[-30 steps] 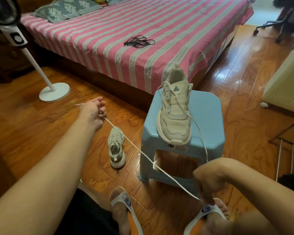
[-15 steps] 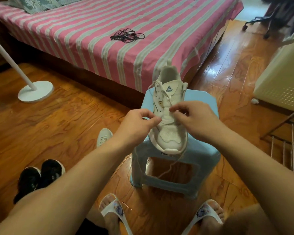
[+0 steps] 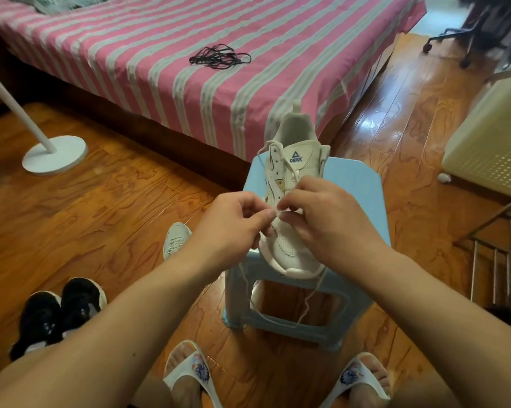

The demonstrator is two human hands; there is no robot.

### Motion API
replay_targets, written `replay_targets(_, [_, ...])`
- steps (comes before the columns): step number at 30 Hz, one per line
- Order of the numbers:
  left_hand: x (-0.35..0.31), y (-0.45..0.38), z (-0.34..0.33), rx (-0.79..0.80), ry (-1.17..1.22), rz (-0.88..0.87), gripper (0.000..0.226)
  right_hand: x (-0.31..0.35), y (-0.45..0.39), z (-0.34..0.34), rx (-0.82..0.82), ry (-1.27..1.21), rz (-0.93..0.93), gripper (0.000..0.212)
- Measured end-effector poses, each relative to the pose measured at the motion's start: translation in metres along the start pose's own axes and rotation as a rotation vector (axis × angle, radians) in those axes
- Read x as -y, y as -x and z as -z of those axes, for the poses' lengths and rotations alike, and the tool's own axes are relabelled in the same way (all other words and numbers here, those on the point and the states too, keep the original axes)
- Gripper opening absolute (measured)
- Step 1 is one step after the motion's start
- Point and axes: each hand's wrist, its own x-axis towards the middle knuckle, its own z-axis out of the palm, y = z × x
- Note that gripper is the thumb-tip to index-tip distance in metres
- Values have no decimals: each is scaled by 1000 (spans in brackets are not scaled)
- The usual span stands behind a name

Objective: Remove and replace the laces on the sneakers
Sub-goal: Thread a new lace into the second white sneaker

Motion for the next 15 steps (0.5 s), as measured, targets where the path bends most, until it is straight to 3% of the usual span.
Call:
replay_targets(4, [5, -5, -6, -117, 46, 77, 14, -9, -5, -4, -69, -33, -258, 19])
replay_targets(15, [5, -14, -21, -177, -45, 119, 23, -7, -13, -6, 2, -114, -376, 18])
